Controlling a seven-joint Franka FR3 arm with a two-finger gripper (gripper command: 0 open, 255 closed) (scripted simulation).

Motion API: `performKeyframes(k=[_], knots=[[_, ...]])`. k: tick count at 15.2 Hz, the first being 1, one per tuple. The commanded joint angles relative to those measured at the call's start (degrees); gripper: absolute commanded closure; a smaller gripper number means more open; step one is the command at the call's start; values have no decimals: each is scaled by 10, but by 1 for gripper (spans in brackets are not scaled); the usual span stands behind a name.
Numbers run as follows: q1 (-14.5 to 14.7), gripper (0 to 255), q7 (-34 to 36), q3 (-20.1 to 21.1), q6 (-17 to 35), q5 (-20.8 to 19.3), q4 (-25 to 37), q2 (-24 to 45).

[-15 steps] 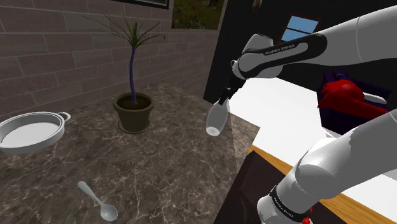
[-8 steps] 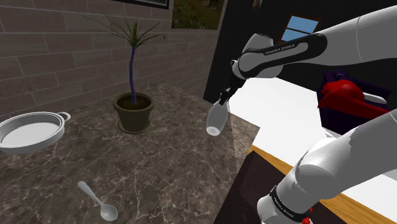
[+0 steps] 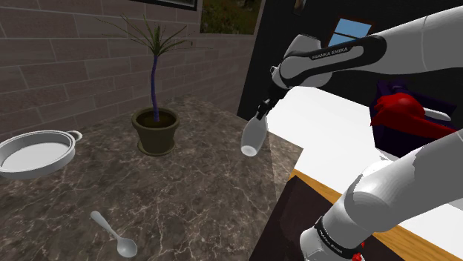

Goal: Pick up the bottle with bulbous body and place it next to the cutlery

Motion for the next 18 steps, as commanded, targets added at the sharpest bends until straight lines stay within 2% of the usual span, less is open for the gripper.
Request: performKeyframes(k=[1,18], knots=[[-1,255,1,1,-17,-1,10,-7],[-2,255,12,9,-155,-6,115,-41]])
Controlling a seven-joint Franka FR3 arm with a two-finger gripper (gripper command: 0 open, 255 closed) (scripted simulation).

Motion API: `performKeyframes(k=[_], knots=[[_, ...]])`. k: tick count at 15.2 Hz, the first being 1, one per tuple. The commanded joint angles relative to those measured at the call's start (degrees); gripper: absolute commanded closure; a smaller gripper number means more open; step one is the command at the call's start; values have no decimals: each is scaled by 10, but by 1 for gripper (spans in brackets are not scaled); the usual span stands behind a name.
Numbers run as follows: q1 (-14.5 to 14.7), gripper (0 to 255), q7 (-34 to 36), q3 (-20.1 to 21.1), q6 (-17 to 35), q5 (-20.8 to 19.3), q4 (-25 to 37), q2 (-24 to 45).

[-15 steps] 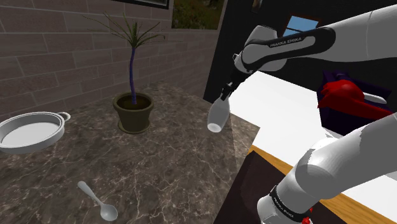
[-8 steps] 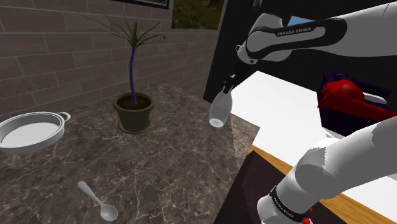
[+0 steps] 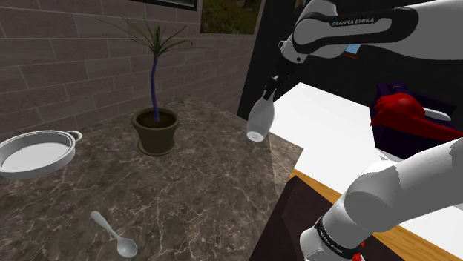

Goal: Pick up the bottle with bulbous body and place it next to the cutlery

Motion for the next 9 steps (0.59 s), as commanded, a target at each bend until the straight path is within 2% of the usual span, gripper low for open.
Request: performKeyframes(k=[1,9], knots=[[0,255,2,1,-15,0,14,-1],[1,255,5,4,-77,1,75,-2]])
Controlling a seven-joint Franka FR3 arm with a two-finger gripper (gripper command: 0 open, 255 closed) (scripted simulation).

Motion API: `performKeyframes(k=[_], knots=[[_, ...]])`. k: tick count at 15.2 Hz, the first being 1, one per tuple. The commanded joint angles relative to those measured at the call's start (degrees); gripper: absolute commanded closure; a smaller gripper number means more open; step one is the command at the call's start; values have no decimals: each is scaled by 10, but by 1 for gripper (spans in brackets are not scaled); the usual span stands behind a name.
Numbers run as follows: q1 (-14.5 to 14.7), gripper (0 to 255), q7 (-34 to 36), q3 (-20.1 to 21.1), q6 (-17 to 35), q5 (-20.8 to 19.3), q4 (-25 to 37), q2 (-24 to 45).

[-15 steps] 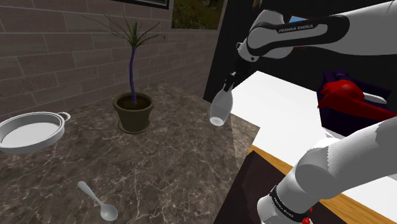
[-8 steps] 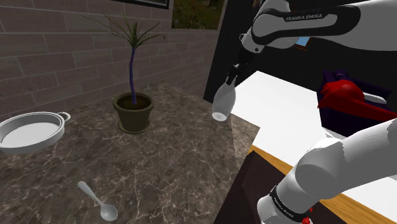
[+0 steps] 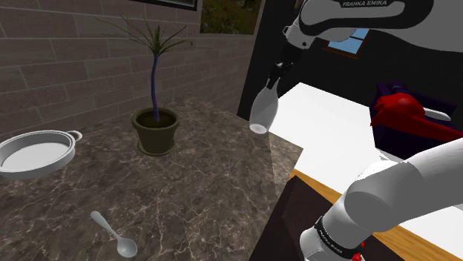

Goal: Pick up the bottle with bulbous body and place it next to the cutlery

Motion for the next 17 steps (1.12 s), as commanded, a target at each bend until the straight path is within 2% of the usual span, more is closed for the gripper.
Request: performKeyframes(k=[1,17], knots=[[0,255,1,1,-16,0,16,0],[4,255,4,3,-137,4,162,24]])
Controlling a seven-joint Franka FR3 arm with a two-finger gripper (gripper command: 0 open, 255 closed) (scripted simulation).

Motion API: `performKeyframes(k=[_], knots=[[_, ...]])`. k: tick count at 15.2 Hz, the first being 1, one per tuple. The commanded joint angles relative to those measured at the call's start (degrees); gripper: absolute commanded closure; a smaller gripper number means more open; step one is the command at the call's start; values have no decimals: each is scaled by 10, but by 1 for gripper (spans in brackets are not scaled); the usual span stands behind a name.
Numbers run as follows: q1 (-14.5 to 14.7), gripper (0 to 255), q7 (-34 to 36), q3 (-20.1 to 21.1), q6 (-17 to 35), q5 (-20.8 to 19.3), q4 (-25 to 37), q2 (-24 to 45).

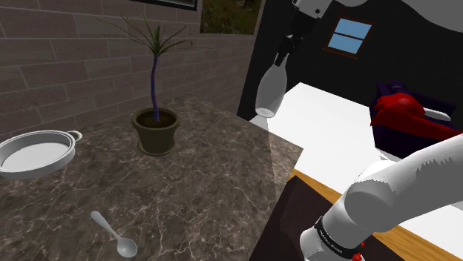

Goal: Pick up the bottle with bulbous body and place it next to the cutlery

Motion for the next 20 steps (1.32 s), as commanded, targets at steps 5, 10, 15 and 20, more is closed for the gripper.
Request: performKeyframes(k=[5,10,15,20], knots=[[2,255,1,0,-46,2,63,17],[3,255,1,-1,-85,5,120,35],[7,255,14,8,-107,5,145,37],[24,255,82,59,-77,7,68,-11]])
